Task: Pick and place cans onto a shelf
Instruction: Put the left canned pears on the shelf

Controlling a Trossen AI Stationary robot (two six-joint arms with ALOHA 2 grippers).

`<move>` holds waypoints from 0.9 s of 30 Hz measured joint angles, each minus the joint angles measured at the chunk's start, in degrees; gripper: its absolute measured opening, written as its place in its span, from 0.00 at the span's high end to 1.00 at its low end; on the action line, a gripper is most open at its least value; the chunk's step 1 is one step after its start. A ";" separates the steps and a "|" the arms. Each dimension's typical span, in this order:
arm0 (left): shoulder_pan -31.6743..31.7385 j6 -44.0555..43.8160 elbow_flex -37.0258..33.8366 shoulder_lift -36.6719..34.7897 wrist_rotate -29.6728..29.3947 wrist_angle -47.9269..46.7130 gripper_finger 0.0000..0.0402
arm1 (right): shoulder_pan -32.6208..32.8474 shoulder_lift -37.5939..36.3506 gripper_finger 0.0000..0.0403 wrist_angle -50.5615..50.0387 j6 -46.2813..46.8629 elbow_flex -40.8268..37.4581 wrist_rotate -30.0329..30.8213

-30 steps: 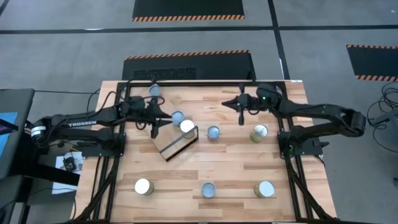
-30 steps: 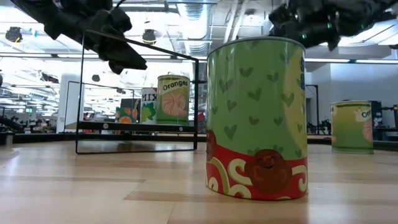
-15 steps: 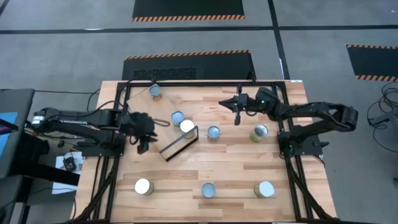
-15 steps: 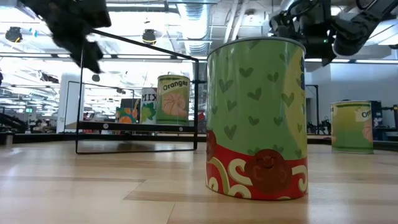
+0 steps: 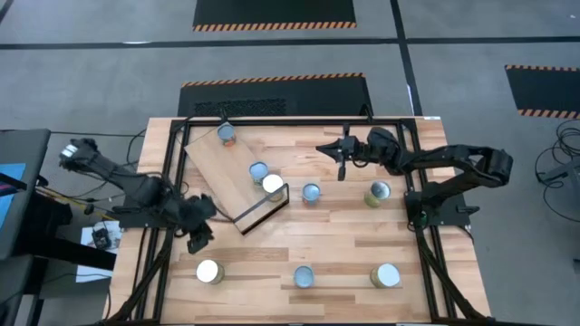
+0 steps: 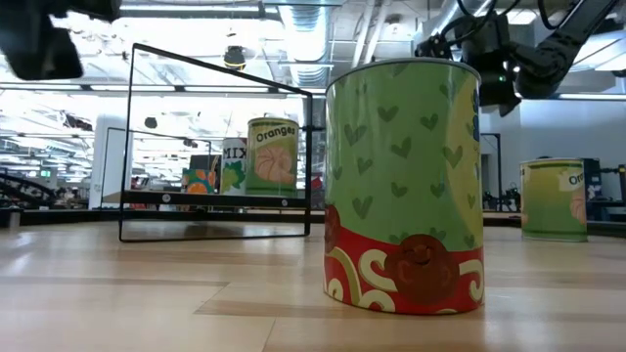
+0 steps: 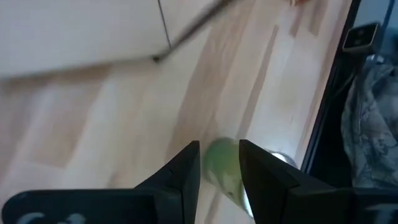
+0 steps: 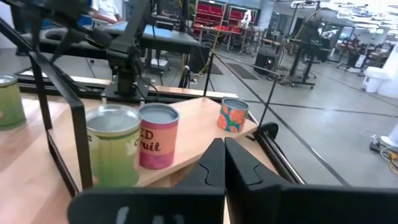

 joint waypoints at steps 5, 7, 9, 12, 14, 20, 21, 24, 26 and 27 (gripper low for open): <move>-4.23 -4.37 0.11 6.27 0.00 4.20 0.74 | -0.06 0.02 0.98 -0.56 -0.31 0.00 0.06; -5.42 -6.19 0.65 8.95 0.29 4.06 0.72 | -0.02 0.02 0.98 -0.87 -0.49 0.00 0.01; -6.49 -6.80 1.80 11.35 0.78 4.20 0.69 | -0.06 0.02 0.97 -1.20 -0.60 0.00 0.02; -7.68 -6.29 3.48 14.75 1.30 3.67 0.65 | -0.12 0.02 0.97 -1.71 -0.68 0.00 0.03; -8.09 -5.22 4.85 16.94 1.45 3.04 0.63 | -0.13 0.02 0.97 -1.70 -0.68 0.00 0.00; -8.57 -2.13 7.54 22.17 4.90 -2.15 0.61 | -0.13 0.02 0.98 -1.74 -0.89 0.00 -0.33; -8.57 -1.72 7.54 22.78 6.01 -2.24 0.62 | -0.13 0.02 0.97 -1.76 -0.94 0.00 -0.33; -8.57 -0.20 7.68 24.04 7.16 -1.95 0.65 | -0.13 0.02 0.97 -1.69 -1.01 0.00 -0.33; -8.57 0.79 7.83 24.57 7.42 -1.78 0.68 | -0.13 0.02 0.97 -1.74 -1.09 0.00 -0.33; -8.55 1.39 7.85 24.63 7.49 -1.76 0.70 | -0.13 0.02 0.97 -1.72 -1.11 0.00 -0.33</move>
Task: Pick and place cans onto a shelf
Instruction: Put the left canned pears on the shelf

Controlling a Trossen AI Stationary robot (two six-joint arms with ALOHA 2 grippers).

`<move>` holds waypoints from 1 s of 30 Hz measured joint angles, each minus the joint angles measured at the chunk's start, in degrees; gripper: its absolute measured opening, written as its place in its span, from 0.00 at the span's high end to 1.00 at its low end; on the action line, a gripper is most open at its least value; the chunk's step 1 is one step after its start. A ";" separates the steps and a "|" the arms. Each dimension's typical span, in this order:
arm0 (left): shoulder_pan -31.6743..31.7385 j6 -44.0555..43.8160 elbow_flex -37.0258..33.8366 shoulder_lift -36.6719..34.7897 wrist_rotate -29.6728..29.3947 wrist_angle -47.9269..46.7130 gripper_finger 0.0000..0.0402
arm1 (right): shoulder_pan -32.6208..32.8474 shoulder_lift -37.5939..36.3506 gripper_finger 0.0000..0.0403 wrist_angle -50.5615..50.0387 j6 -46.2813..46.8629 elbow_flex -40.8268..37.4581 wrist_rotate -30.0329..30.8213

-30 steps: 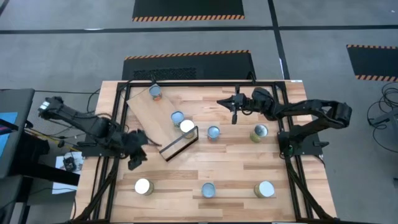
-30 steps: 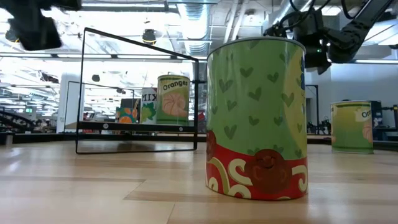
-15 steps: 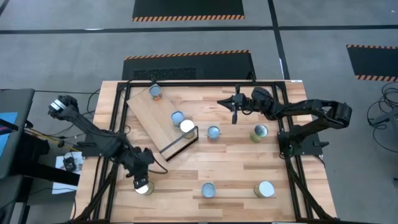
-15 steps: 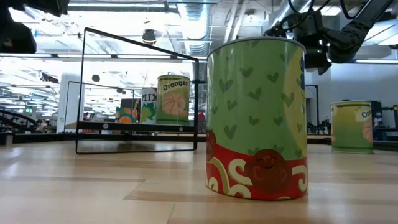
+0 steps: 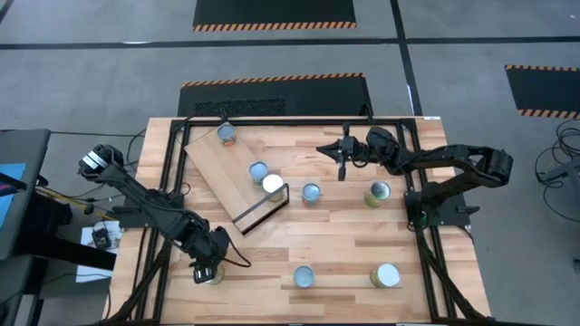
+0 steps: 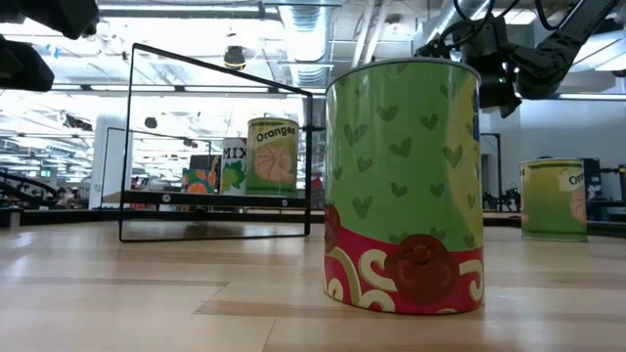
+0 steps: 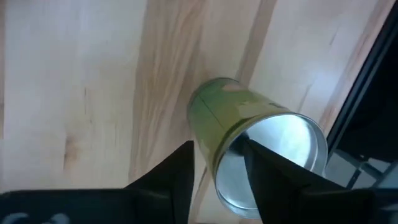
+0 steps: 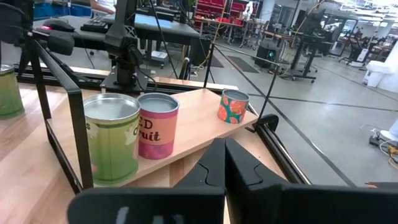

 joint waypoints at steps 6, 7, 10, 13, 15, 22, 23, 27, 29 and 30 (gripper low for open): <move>0.05 3.29 -0.09 -0.37 0.07 0.37 0.90 | 0.00 0.00 0.98 0.04 -0.26 0.00 0.00; 0.34 3.67 -0.09 -0.47 0.21 0.22 0.94 | 0.00 0.00 0.98 0.04 -0.29 0.00 0.00; 1.15 3.48 -0.30 -1.41 0.48 0.10 0.98 | 0.00 0.00 0.97 0.04 -0.29 0.00 0.00; 2.95 2.42 -0.48 -3.63 -0.65 -0.58 1.00 | 0.00 0.00 0.97 0.04 -0.34 0.00 0.00; 4.24 2.10 -0.48 -5.96 -1.50 -0.42 1.00 | 0.00 0.00 0.97 0.02 -0.40 0.00 0.00; 7.99 1.61 -0.41 -14.00 -2.69 -2.65 1.00 | 0.00 0.00 0.97 0.02 -0.41 0.00 0.00; 8.52 1.46 -0.14 -15.20 -2.60 -3.80 1.00 | 0.00 0.00 0.97 0.02 -0.39 0.00 0.01; 10.65 1.21 4.61 -19.37 -4.37 -9.25 1.00 | 0.00 0.00 0.97 0.01 -0.39 0.01 0.00; 11.65 1.26 8.11 -20.84 -6.01 -10.84 1.00 | 0.00 0.00 0.97 0.01 -0.39 0.02 0.00; 12.21 1.62 10.26 -21.35 -7.08 -11.52 1.00 | 0.00 0.00 0.97 0.01 -0.39 0.02 0.00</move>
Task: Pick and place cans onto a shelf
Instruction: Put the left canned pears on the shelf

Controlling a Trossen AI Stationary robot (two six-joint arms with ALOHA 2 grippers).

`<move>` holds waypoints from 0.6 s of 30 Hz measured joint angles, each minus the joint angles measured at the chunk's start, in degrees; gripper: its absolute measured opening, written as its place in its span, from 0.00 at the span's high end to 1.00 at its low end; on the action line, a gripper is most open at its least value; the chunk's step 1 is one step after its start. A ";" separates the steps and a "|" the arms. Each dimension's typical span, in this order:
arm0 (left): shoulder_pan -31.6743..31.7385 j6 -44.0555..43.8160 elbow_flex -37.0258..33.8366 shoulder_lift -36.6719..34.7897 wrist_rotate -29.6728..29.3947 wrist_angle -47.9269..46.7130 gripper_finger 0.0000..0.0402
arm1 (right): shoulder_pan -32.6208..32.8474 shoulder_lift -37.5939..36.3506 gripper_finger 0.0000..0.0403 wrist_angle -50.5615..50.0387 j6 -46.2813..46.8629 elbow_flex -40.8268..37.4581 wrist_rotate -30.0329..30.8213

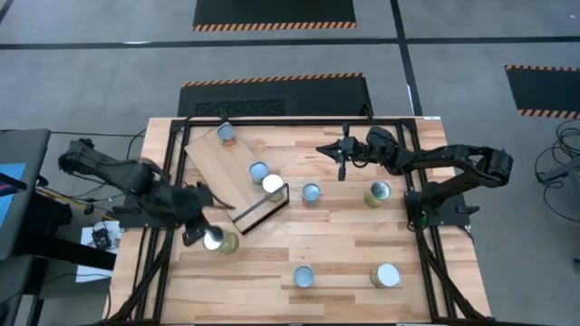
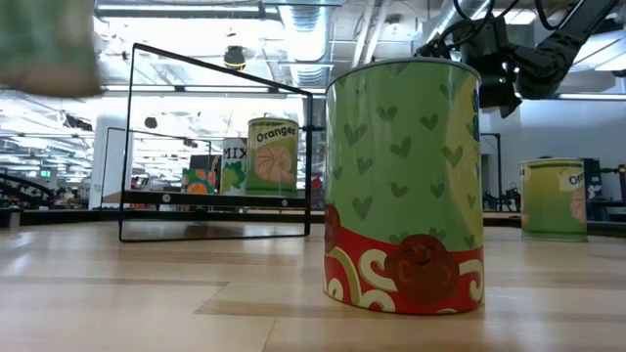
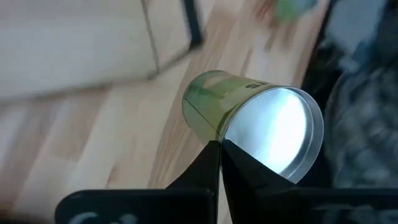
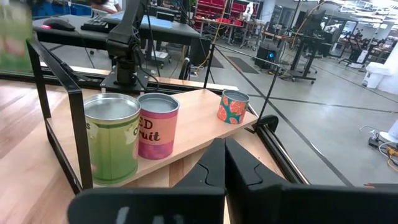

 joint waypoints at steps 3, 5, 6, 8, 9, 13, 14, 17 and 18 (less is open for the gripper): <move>1.81 2.96 7.01 -0.22 -3.96 -2.40 1.00 | 0.00 0.00 0.97 0.01 0.00 0.00 0.00; 3.72 5.05 11.74 0.18 -7.31 -4.98 1.00 | 0.00 0.00 0.97 0.01 0.00 0.00 0.00; 5.17 5.43 14.00 0.39 -9.41 -6.44 1.00 | 0.00 0.00 0.97 0.01 0.00 0.00 0.00; 8.79 5.23 18.03 1.01 -12.95 -9.40 1.00 | 0.00 0.00 0.97 0.01 0.00 0.00 0.00; 10.83 5.04 19.68 1.35 -13.87 -10.72 1.00 | 0.00 0.00 0.97 0.01 0.00 0.00 0.00; 19.08 6.35 24.52 3.35 -14.11 -15.61 1.00 | 0.07 0.00 0.97 0.04 0.02 0.00 0.00; 21.42 7.14 25.18 3.89 -13.90 -16.27 1.00 | 0.07 0.00 0.97 0.04 0.02 0.00 0.00; 29.73 9.64 26.43 6.18 -12.22 -17.43 1.00 | 0.07 0.00 0.97 0.06 0.02 0.00 0.00; 32.73 10.62 26.50 7.08 -11.23 -17.46 1.00 | 0.07 0.00 0.97 0.05 0.02 0.00 0.00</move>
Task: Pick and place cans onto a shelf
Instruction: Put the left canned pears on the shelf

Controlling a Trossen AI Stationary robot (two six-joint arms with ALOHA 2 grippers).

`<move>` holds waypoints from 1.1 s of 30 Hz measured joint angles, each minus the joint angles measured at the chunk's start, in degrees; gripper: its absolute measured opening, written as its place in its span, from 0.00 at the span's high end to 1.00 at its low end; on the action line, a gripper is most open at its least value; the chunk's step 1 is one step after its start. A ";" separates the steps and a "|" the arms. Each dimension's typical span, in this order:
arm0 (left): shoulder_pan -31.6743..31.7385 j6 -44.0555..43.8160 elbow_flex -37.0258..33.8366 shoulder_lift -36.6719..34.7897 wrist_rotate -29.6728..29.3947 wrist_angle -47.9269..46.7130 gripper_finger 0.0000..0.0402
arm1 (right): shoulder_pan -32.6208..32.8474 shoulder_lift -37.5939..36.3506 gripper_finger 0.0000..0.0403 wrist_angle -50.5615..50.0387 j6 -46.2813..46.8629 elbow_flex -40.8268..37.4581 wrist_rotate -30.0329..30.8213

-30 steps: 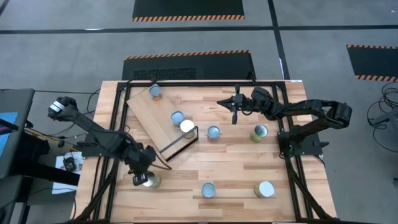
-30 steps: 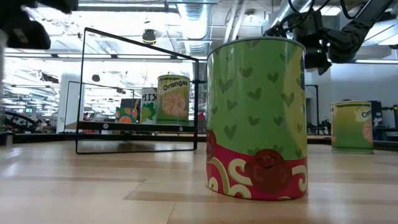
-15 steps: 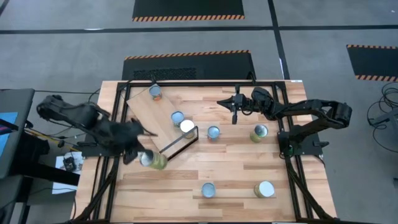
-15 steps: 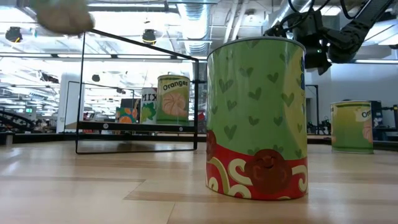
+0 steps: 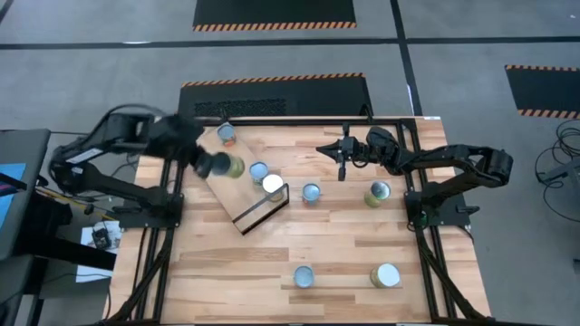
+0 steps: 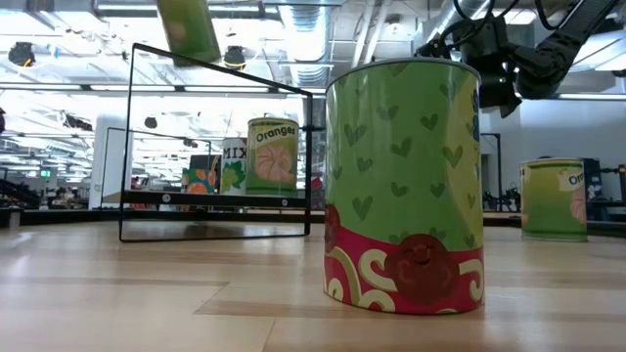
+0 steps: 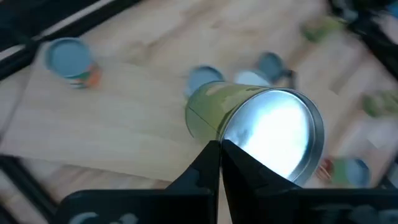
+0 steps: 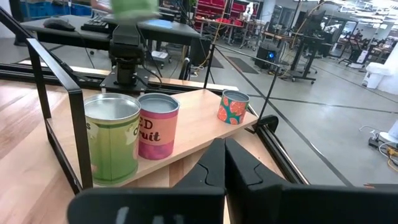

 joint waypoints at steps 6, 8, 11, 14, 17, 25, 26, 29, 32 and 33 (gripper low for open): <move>16.76 14.32 0.02 6.88 10.24 0.29 1.00 | 0.17 0.00 0.97 0.01 0.02 0.00 -0.22; 21.84 19.91 0.02 9.45 13.01 0.98 1.00 | 0.49 0.00 0.97 -0.02 0.00 0.00 -0.22; 28.28 26.27 -0.58 13.02 14.46 1.29 1.00 | 0.68 0.00 0.97 0.02 -0.08 0.00 -0.32; 32.80 29.61 -2.54 16.12 16.39 2.75 1.00 | 0.92 0.00 0.97 0.00 -0.32 0.00 -0.39; 34.66 31.87 -5.30 17.83 19.74 7.66 1.00 | 0.90 0.00 0.97 0.02 -0.52 0.00 -0.39; 36.40 34.20 -12.69 19.51 23.14 13.42 1.00 | 0.90 0.00 0.97 0.03 -0.57 0.00 -0.39; 36.41 34.00 -13.70 19.52 23.52 14.16 1.00 | 0.90 0.00 0.97 0.03 -0.57 0.00 -0.39; 36.38 33.85 -15.94 19.52 24.40 16.84 1.00 | 0.90 0.00 0.97 0.03 -0.58 0.00 -0.37; 36.37 33.50 -17.82 19.52 25.98 20.24 1.00 | 0.90 0.00 0.97 0.03 -0.57 0.00 -0.37; 36.37 33.33 -18.17 19.52 26.52 20.67 1.00 | 0.90 0.00 0.97 0.03 -0.57 0.00 -0.37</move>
